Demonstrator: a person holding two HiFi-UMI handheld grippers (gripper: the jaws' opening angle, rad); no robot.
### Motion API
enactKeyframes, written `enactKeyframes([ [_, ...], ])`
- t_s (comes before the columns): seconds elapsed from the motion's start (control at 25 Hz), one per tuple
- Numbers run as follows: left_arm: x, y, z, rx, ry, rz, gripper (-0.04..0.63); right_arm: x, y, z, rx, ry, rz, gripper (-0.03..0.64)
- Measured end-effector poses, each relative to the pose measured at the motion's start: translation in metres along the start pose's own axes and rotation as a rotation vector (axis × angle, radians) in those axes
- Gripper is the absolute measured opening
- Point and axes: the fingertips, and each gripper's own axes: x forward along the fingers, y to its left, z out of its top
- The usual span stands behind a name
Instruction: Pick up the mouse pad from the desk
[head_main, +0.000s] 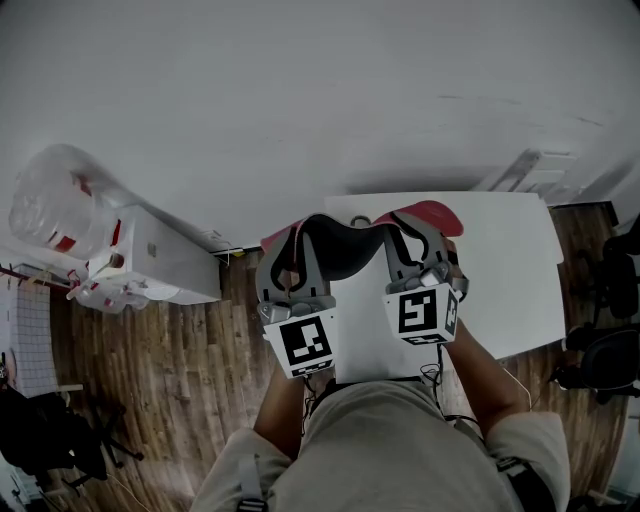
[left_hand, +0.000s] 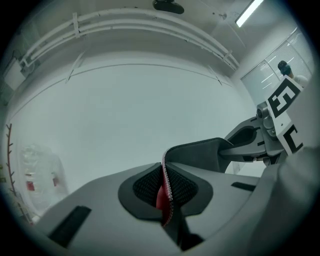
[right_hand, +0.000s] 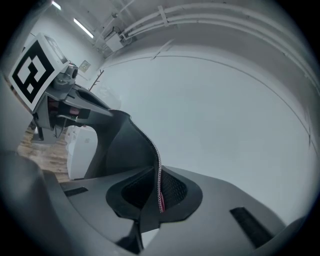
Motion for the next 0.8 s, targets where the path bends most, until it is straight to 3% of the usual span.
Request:
enactKeyframes([
  [0.24, -0.011, 0.001, 0.01, -0.018, -0.03, 0.01, 0.031, -0.017, 0.003, 0.027, 0.063, -0.081, 0.008, 0.057],
  [0.36, -0.016, -0.003, 0.019, -0.083, -0.017, 0.019, 0.031, -0.028, -0.001, 0.037, 0.08, -0.124, -0.004, 0.057],
  [0.8, -0.016, -0.021, 0.037, -0.159, -0.064, -0.041, 0.031, -0.048, -0.023, 0.044, 0.153, -0.163, -0.08, 0.057],
])
